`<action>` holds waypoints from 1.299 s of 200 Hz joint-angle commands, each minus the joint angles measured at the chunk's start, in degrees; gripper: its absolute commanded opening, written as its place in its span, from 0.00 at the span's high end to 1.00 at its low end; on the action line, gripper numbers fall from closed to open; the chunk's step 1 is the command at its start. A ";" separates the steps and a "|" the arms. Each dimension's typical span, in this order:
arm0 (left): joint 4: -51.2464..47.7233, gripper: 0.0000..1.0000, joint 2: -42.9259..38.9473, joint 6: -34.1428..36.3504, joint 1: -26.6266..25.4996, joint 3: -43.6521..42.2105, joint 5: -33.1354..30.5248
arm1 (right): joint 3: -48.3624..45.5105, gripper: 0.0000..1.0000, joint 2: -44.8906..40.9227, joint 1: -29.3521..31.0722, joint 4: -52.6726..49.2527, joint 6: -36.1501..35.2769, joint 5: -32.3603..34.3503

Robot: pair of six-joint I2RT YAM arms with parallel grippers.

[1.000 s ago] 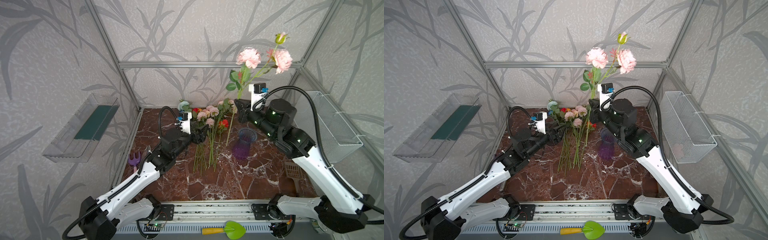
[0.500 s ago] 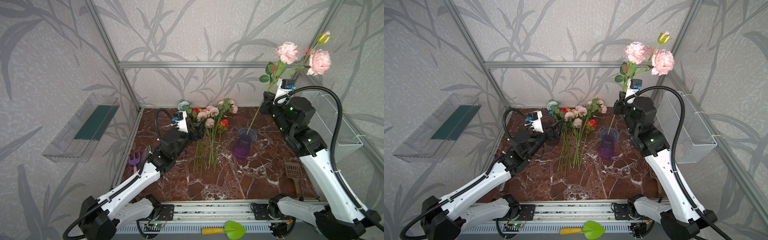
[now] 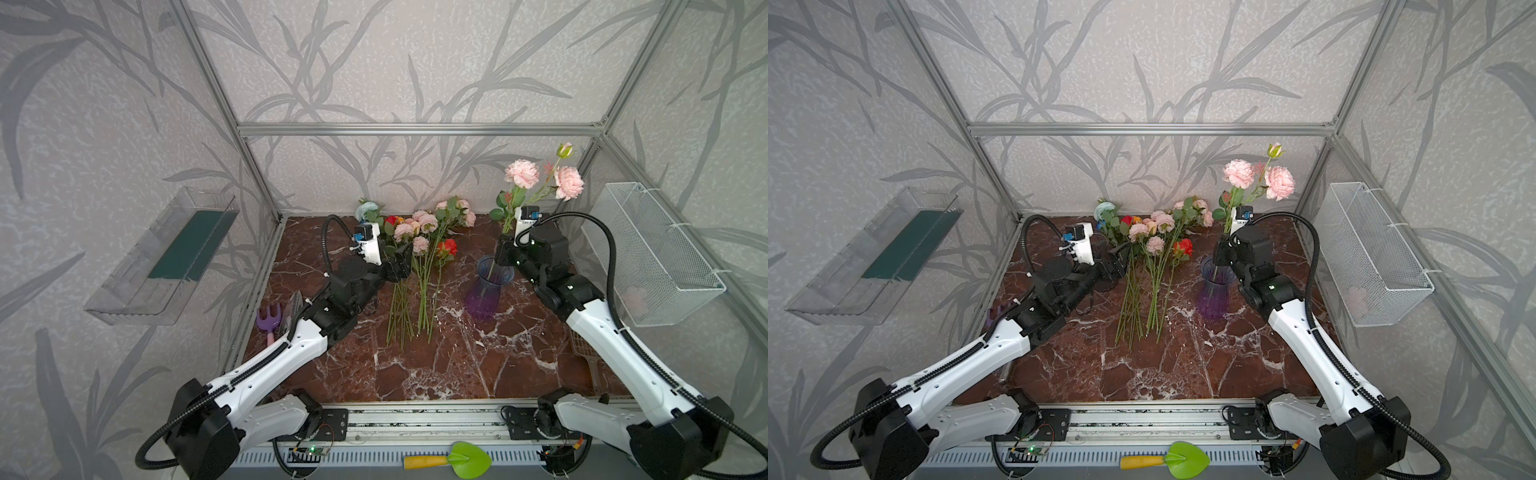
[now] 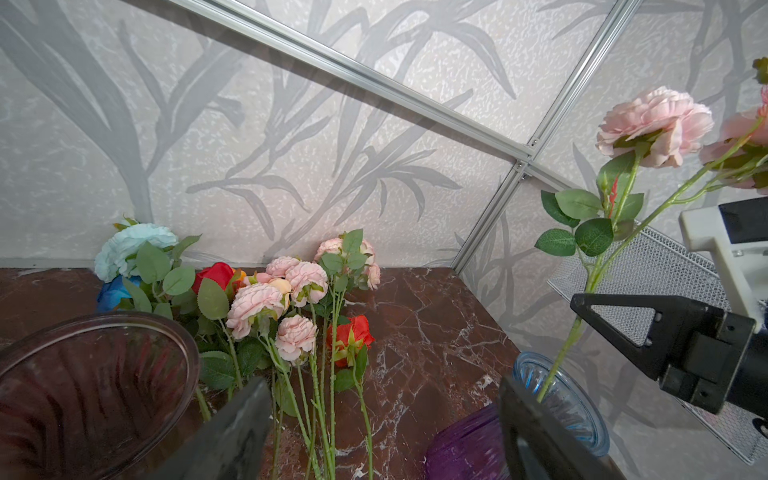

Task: Arrange the flowers into the vase
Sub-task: 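Lower the rose stem into the blue-rimmed vase with the right gripper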

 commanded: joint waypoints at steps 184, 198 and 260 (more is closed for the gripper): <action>-7.16 0.15 10.62 -0.83 -0.14 4.57 2.17 | -3.51 0.55 -8.16 -0.15 -9.34 3.83 -4.61; -8.02 0.15 11.91 -0.82 -0.14 5.08 2.35 | -3.20 0.55 -8.99 -0.15 -10.25 3.82 -5.41; -17.51 0.29 20.29 -0.11 -0.16 11.20 2.61 | -2.90 0.58 -15.33 -0.06 -14.27 3.72 -6.75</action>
